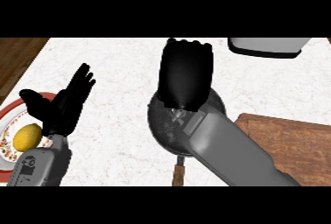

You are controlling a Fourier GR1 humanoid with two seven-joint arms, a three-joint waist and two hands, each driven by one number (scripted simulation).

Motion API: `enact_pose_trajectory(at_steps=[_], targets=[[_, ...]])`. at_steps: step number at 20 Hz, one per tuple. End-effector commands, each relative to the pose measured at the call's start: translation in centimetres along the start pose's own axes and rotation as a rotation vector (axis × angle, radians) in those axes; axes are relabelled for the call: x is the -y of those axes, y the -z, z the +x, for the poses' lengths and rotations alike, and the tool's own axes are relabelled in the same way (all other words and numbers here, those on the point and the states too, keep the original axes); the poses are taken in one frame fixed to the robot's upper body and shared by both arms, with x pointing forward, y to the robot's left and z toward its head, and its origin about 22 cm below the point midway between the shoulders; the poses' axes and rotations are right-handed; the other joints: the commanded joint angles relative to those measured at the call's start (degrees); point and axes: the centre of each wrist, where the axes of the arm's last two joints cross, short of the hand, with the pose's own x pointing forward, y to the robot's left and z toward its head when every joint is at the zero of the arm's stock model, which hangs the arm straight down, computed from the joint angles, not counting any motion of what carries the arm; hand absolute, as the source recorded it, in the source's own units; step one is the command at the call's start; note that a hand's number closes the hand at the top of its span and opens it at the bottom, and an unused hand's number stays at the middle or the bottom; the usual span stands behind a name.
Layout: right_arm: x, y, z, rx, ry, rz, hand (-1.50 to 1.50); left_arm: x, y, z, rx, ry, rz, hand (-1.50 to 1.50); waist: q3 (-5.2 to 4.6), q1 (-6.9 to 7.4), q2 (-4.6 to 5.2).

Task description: Pick the cupcake from the cutting board and place it in the pan

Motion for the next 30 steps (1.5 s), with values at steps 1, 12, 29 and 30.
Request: enact_pose_trajectory(at_steps=[1,12,29,30], targets=[[1.0,-1.8,2.2,-0.19,0.024,-0.012,1.5,-0.4,0.1,0.1,0.006,0.001,0.008,0.0,0.07,-0.46,0.28],[-2.5,-2.4,2.2,-0.243,0.166,-0.024,1.5,-2.4,-0.4,0.0,0.019,-0.005,0.077,0.0,0.23,-4.43,0.74],[-15.1,-1.9,-4.1,-0.377,0.244,0.208,1.5,-2.4,-1.6,-0.1,0.016,-0.01,0.098,0.0,0.32,-5.07,0.85],[-15.3,-1.3,-4.6,-0.41,0.252,0.212,-1.5,-2.1,-1.0,1.2,0.022,-0.018,0.104,0.0,0.34,-5.3,0.84]])
